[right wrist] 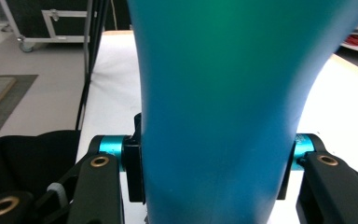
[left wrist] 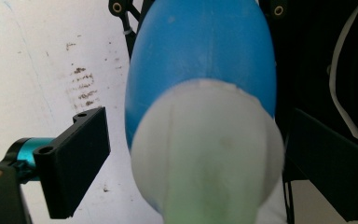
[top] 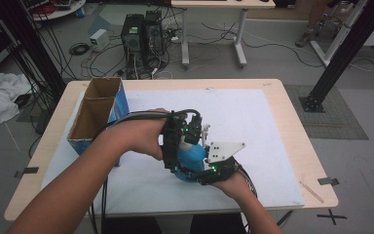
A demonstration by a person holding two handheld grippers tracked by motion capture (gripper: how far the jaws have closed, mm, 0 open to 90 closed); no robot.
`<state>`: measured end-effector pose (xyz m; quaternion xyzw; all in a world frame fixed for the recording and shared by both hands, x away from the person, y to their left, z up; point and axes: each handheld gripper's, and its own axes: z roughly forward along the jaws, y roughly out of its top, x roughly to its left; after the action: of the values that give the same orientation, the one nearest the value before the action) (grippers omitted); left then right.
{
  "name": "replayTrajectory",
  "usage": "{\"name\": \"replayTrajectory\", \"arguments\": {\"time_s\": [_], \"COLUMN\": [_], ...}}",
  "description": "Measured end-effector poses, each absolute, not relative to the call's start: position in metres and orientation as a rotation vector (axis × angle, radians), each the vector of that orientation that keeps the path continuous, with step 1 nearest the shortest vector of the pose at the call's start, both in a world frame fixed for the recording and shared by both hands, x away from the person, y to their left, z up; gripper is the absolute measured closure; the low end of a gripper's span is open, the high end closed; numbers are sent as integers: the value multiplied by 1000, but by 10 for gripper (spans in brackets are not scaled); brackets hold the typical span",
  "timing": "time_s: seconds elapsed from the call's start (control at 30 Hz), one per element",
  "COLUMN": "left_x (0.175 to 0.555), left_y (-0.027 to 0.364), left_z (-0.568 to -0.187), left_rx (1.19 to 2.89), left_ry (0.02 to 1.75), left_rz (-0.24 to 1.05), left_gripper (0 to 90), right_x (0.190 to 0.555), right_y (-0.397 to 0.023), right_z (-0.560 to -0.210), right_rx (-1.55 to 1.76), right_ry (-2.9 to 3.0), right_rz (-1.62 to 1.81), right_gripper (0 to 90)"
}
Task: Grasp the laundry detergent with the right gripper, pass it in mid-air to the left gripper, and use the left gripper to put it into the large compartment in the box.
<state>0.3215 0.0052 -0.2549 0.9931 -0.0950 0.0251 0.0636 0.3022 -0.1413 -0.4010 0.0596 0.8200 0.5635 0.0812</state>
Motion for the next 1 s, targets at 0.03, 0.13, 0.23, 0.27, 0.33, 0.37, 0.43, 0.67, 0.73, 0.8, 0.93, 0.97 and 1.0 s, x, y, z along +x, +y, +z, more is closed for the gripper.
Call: {"name": "replayTrajectory", "arguments": {"time_s": [0.03,0.13,0.23,0.27,0.33,0.37,0.43,0.67,0.73,0.8,0.93,0.97,1.0], "left_x": [321,320,320,320,320,320,321,322,322,322,320,320,320], "left_y": [5,3,3,3,3,3,3,5,5,5,4,3,3], "left_z": [-256,-259,-261,-261,-263,-263,-263,-264,-264,-264,-264,-264,-264], "left_rx": [2997,3010,3015,3015,3024,3024,3032,3049,3050,3053,3052,3053,3053], "left_ry": [-284,-277,-273,-273,-271,-271,-278,-268,-265,-270,-279,-283,-283], "left_rz": [71,57,51,51,53,53,60,65,67,71,69,71,71], "left_gripper": [68,68,68,68,68,69,69,173,173,173,200,200,201], "right_x": [302,304,304,304,304,304,304,304,305,305,305,304,304], "right_y": [-140,-135,-132,-132,-129,-129,-128,-127,-127,-128,-127,-127,-127], "right_z": [-401,-401,-402,-402,-401,-401,-401,-401,-401,-401,-401,-401,-401], "right_rx": [170,151,148,148,138,138,139,140,142,144,143,147,147], "right_ry": [2452,2460,2463,2463,2462,2462,2461,2468,2468,2468,2467,2467,2467], "right_rz": [1686,1697,1696,1696,1698,1698,1701,1694,1695,1693,1696,1697,1697], "right_gripper": [461,461,461,461,461,461,461,461,462,462,462,463,463]}}
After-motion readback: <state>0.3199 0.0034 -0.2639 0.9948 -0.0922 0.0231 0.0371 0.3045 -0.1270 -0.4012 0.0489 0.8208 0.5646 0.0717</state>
